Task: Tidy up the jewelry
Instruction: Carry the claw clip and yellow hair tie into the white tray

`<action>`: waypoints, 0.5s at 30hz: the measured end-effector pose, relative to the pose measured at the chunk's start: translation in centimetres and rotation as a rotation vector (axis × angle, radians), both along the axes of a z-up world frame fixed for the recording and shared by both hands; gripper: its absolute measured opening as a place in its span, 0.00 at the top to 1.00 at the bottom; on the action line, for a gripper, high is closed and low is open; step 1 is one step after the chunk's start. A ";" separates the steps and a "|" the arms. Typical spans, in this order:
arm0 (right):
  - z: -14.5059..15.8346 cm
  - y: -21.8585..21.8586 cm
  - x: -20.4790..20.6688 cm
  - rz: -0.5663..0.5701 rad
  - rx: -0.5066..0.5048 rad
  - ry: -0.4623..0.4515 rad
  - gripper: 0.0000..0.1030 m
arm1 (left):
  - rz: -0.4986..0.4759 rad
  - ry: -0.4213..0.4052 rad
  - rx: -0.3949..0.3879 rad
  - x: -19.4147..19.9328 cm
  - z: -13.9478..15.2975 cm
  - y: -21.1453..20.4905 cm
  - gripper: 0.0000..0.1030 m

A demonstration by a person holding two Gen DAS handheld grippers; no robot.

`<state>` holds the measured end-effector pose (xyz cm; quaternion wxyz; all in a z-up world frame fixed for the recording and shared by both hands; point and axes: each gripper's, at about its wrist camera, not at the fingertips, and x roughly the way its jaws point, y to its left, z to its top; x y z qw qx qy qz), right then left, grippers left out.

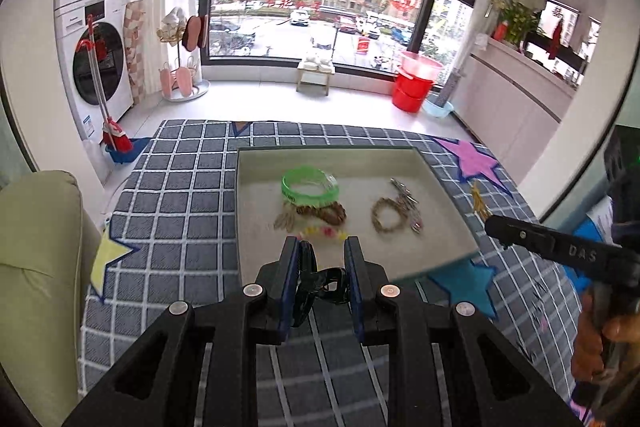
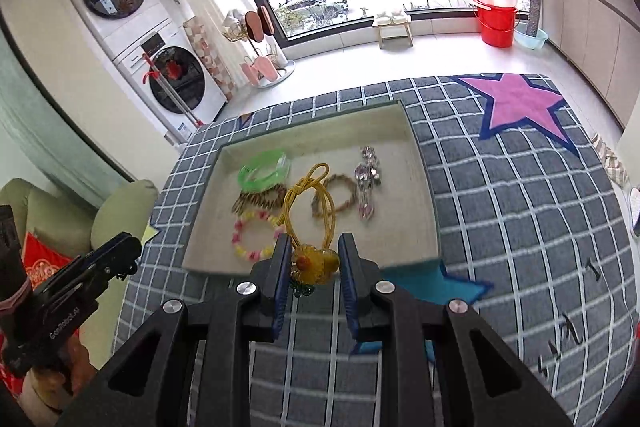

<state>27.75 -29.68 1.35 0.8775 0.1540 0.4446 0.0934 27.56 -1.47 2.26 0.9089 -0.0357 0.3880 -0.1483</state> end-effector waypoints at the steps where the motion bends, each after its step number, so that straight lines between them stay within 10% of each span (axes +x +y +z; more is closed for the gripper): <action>1: -0.3 0.0 0.8 -0.003 -0.007 0.005 0.75 | 0.008 0.006 0.004 0.6 -0.4 -0.2 0.64; 15: -6.2 0.3 6.4 -0.025 -0.063 0.090 0.75 | 0.043 0.072 0.076 6.1 -6.9 -3.0 0.64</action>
